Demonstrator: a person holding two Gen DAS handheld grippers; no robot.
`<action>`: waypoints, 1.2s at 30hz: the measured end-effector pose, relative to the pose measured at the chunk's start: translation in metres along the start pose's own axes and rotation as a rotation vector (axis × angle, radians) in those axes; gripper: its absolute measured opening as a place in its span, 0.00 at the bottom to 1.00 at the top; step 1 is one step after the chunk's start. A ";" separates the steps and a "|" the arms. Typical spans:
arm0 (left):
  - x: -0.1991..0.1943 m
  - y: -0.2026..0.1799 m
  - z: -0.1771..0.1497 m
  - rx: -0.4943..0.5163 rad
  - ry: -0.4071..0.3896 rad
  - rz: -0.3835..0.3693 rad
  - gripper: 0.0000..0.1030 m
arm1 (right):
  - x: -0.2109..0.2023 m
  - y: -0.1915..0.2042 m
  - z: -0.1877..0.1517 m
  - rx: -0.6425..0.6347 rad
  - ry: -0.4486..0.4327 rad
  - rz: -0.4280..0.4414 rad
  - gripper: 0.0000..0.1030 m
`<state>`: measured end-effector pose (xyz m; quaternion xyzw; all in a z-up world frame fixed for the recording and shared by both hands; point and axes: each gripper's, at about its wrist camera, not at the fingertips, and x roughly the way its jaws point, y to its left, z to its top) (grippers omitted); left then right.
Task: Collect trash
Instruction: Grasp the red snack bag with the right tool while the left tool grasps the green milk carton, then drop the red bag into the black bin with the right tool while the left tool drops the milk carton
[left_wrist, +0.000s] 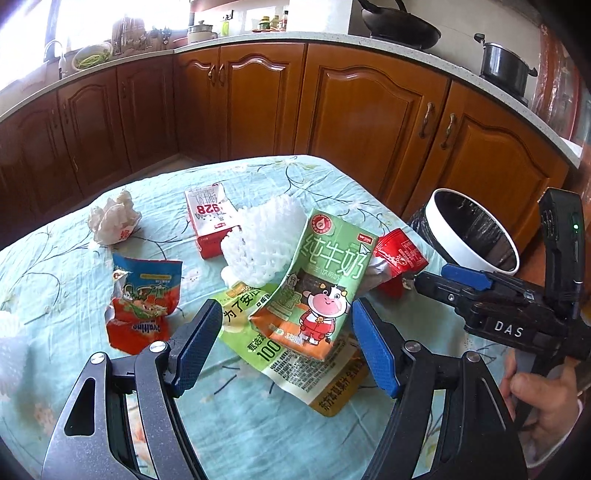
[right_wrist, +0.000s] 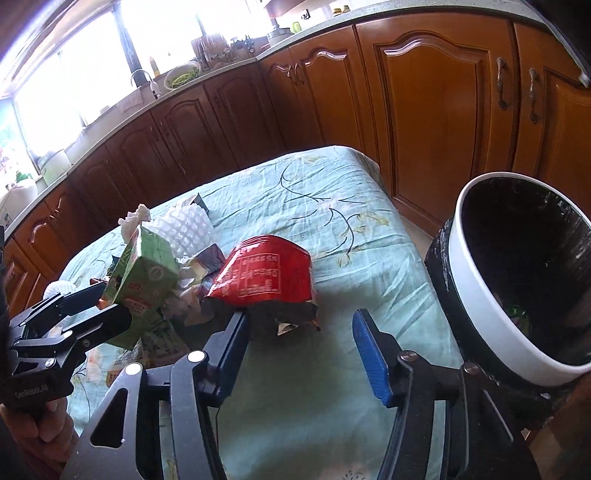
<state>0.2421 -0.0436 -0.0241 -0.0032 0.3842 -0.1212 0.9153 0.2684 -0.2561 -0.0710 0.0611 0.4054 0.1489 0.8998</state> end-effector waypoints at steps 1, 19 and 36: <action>0.004 0.000 0.001 0.005 0.006 -0.002 0.72 | 0.004 0.000 0.002 -0.004 0.002 0.002 0.48; -0.014 -0.012 -0.004 -0.004 -0.015 -0.068 0.55 | -0.042 -0.009 -0.014 0.063 -0.084 0.056 0.02; -0.019 -0.079 -0.007 0.066 -0.008 -0.177 0.52 | -0.108 -0.066 -0.031 0.174 -0.175 -0.024 0.02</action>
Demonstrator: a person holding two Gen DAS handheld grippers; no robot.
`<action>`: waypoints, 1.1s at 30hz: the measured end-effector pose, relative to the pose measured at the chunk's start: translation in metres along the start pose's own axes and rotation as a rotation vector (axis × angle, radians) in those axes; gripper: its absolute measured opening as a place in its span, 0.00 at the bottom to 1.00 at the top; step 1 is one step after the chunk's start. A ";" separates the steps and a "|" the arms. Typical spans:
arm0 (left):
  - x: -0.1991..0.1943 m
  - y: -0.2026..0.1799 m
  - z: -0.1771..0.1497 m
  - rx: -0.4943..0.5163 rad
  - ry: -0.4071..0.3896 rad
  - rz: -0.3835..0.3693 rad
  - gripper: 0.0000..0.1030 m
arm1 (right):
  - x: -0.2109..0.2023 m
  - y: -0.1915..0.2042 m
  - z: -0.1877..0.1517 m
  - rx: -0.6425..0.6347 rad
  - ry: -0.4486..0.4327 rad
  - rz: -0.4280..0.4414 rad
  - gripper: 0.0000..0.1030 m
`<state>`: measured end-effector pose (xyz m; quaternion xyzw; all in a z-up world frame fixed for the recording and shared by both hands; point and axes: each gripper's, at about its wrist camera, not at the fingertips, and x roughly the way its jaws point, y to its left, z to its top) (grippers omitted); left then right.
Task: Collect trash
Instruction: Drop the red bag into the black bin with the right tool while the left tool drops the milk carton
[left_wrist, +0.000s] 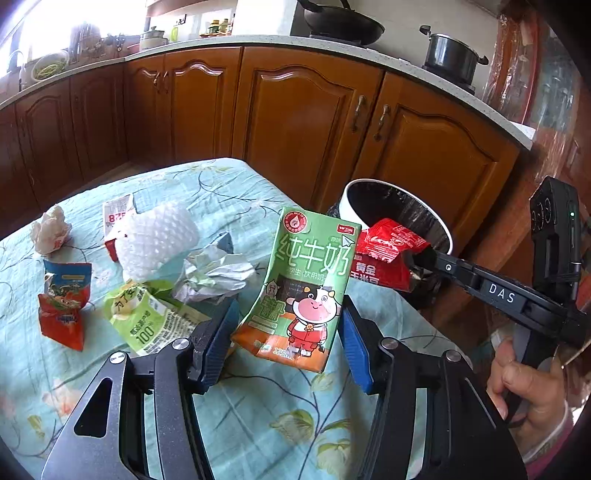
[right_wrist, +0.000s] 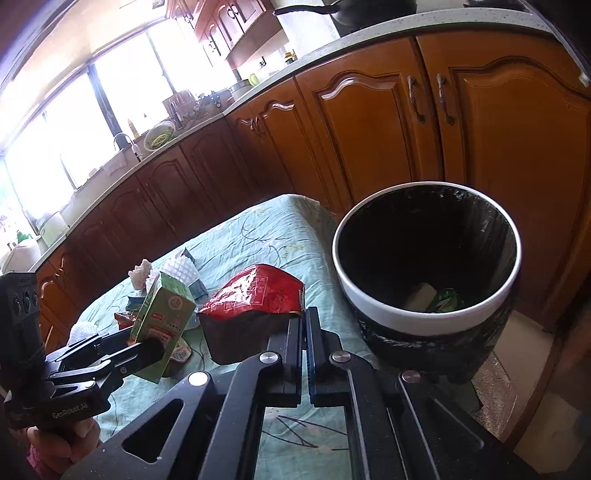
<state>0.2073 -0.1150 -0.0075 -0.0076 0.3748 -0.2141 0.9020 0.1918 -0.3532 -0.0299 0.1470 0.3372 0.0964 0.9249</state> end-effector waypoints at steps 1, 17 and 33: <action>0.002 -0.004 0.001 0.005 0.002 -0.003 0.52 | -0.003 -0.004 0.000 0.005 -0.004 -0.005 0.02; 0.035 -0.064 0.025 0.094 0.029 -0.063 0.52 | -0.030 -0.066 0.011 0.087 -0.051 -0.107 0.02; 0.079 -0.113 0.066 0.204 0.049 -0.062 0.50 | -0.020 -0.111 0.038 0.109 -0.053 -0.185 0.02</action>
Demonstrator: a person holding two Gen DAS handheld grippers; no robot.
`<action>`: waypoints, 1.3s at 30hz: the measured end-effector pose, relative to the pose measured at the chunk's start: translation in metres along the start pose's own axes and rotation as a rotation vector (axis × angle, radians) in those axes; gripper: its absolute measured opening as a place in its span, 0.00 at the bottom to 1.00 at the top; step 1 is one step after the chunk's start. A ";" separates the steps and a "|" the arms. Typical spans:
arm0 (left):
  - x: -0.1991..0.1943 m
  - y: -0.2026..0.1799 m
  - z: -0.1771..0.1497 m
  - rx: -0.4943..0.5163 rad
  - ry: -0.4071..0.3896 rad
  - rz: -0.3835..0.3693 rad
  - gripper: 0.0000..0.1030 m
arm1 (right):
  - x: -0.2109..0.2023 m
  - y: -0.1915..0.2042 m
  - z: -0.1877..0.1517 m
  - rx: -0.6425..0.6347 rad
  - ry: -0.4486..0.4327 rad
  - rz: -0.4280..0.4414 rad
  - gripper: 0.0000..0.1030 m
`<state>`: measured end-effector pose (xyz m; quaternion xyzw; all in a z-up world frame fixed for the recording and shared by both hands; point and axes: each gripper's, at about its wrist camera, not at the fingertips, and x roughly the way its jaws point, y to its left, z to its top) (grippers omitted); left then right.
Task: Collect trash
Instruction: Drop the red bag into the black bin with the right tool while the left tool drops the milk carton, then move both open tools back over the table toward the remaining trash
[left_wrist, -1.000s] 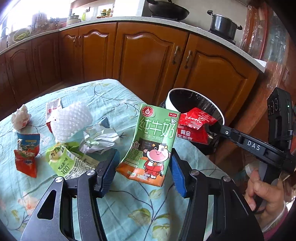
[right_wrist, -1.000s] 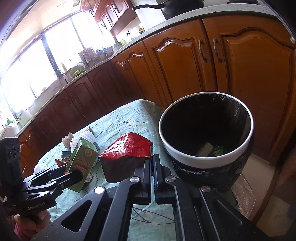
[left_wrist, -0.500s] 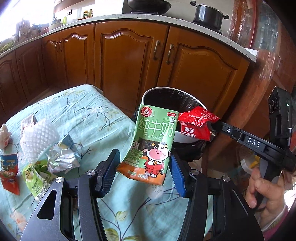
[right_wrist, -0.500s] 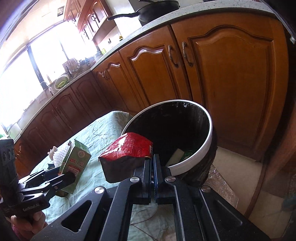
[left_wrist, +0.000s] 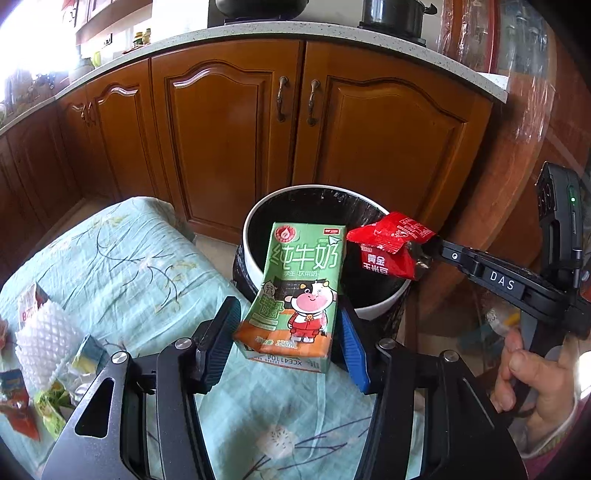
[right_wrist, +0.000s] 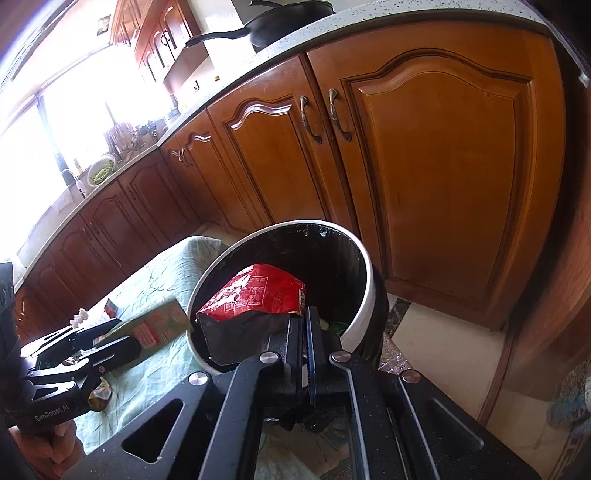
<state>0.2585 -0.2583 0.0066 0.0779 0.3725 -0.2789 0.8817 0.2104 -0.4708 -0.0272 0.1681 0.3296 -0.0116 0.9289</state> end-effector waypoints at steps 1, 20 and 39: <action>0.003 -0.001 0.003 0.005 0.001 0.002 0.49 | 0.001 -0.001 0.001 -0.001 0.002 -0.004 0.02; 0.045 -0.017 0.042 0.056 0.018 0.007 0.49 | 0.042 -0.001 0.023 -0.065 0.081 -0.063 0.40; -0.013 0.028 -0.024 -0.131 -0.001 -0.015 0.63 | 0.004 0.023 -0.029 0.050 0.028 0.103 0.75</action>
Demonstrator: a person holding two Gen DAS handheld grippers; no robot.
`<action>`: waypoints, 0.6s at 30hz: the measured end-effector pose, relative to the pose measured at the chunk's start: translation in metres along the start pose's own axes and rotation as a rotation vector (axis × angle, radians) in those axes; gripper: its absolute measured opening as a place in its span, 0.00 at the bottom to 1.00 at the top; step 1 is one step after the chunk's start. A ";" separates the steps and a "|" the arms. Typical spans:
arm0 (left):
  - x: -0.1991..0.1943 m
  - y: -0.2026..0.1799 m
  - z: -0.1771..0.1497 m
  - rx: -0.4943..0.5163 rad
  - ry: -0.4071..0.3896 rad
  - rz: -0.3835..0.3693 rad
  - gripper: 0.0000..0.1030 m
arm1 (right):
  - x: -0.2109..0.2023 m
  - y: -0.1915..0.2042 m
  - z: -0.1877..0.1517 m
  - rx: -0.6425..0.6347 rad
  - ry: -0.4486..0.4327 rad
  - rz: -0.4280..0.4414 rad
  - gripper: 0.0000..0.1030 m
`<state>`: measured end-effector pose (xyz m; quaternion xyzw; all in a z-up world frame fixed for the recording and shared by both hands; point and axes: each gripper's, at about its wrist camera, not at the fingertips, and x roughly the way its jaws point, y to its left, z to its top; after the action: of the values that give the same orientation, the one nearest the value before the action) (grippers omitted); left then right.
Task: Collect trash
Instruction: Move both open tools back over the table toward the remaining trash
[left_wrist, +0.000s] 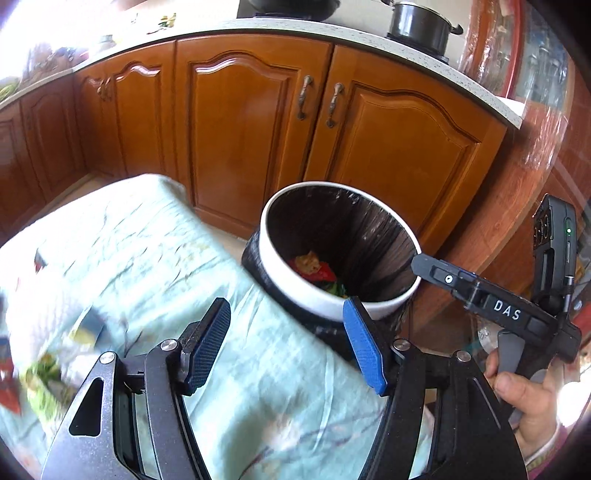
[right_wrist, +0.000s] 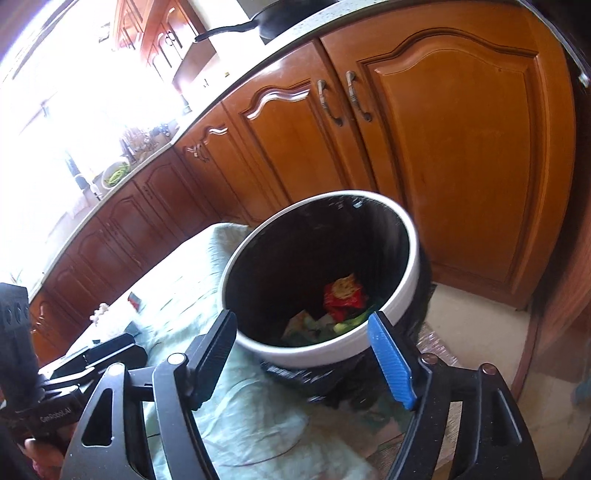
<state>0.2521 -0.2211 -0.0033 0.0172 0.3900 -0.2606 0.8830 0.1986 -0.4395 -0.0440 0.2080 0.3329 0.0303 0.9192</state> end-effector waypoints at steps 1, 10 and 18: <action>-0.005 0.005 -0.006 -0.014 0.002 0.004 0.63 | -0.001 0.005 -0.004 0.004 0.002 0.015 0.76; -0.056 0.055 -0.055 -0.122 -0.016 0.078 0.65 | 0.004 0.055 -0.041 -0.019 0.063 0.125 0.80; -0.087 0.113 -0.089 -0.246 -0.018 0.143 0.66 | 0.018 0.106 -0.063 -0.084 0.127 0.184 0.80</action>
<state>0.1964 -0.0643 -0.0238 -0.0658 0.4086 -0.1472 0.8983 0.1824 -0.3166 -0.0555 0.1968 0.3686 0.1417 0.8974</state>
